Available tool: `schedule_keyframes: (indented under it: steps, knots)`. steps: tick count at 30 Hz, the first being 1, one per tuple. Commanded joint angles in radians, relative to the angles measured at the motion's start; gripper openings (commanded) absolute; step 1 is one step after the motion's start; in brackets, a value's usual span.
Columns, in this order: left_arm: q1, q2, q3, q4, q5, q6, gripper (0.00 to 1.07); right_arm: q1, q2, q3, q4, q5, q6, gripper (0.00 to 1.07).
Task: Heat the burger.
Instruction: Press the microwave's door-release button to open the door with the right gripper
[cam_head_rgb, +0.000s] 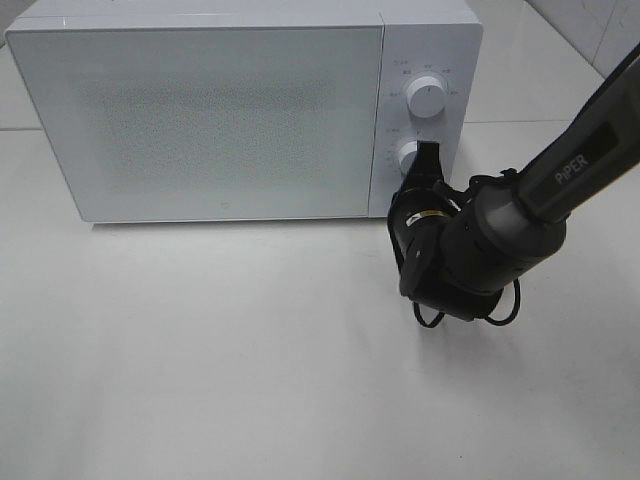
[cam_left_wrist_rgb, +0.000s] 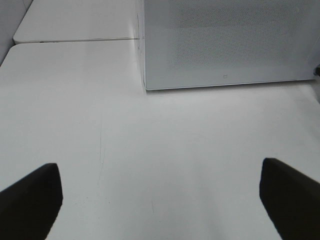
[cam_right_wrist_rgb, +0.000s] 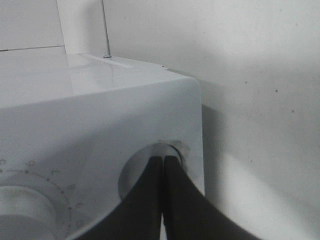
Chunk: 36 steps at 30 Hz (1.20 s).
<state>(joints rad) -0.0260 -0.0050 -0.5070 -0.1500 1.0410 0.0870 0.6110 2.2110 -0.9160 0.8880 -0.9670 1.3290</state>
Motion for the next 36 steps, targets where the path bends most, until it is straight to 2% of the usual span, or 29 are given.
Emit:
schedule_keyframes:
  steps: [1, 11, 22, 29, 36]
  knots:
    - [0.002, -0.02, 0.006, -0.004, -0.002, -0.007, 1.01, -0.024, 0.001, -0.008, -0.003, -0.039, -0.019, 0.0]
    - [0.002, -0.02, 0.006, -0.004, -0.002, -0.007, 1.01, -0.025, 0.001, -0.027, -0.009, -0.068, -0.019, 0.0]
    - [0.002, -0.02, 0.006, -0.004, -0.002, -0.007, 1.01, -0.044, 0.001, -0.092, -0.03, -0.197, -0.022, 0.0]
    - [0.002, -0.02, 0.006, -0.004, -0.002, -0.007, 1.01, -0.051, 0.013, -0.17, -0.057, -0.272, -0.072, 0.0]
    - [0.002, -0.02, 0.006, -0.004, -0.002, -0.007, 1.01, -0.051, 0.013, -0.172, -0.062, -0.229, -0.079, 0.0]
